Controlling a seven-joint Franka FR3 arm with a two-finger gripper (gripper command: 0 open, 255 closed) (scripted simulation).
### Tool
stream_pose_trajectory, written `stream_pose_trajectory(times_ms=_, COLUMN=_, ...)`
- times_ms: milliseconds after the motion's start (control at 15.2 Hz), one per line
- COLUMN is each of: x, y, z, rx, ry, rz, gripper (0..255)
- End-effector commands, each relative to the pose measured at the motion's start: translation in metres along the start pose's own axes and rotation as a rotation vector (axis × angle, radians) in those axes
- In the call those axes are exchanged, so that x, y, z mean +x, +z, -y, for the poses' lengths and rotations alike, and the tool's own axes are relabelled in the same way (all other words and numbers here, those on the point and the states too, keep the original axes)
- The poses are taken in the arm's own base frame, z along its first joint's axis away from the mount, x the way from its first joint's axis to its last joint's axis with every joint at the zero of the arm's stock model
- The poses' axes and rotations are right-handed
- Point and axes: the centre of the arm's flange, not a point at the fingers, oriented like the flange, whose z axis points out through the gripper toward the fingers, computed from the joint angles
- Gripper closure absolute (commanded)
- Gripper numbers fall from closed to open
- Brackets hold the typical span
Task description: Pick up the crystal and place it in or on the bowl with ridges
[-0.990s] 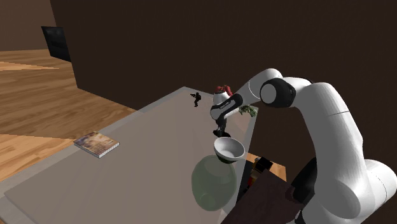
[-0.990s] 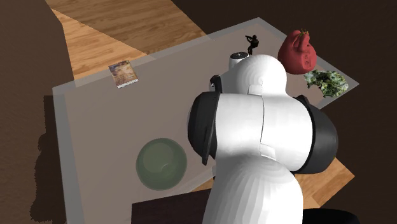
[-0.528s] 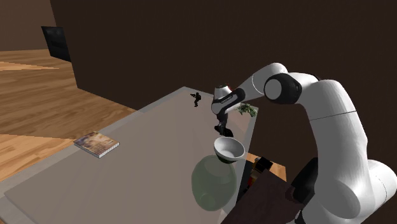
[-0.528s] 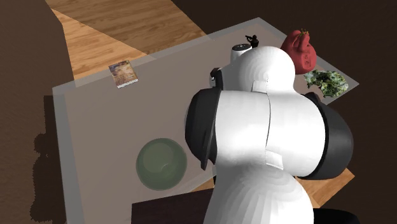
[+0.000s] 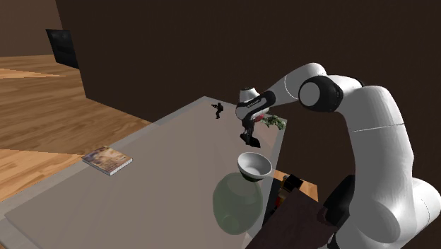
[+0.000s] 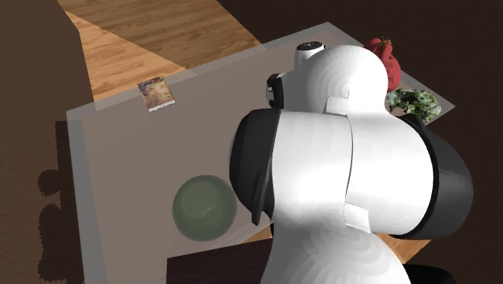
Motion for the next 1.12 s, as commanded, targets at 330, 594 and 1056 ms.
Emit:
stream_pose_trajectory(times_ms=330, x=-0.008, y=-0.036, z=-0.004, rx=0.000, ry=0.000, rz=0.000, gripper=255)
stream_pose_trajectory(times_ms=594, x=-0.011, y=-0.054, z=-0.007, rx=0.000, ry=0.000, rz=0.000, gripper=255)
stream_pose_trajectory(times_ms=1056, x=-0.059, y=-0.055, z=0.073, rx=0.000, ry=0.000, rz=0.000, gripper=255)
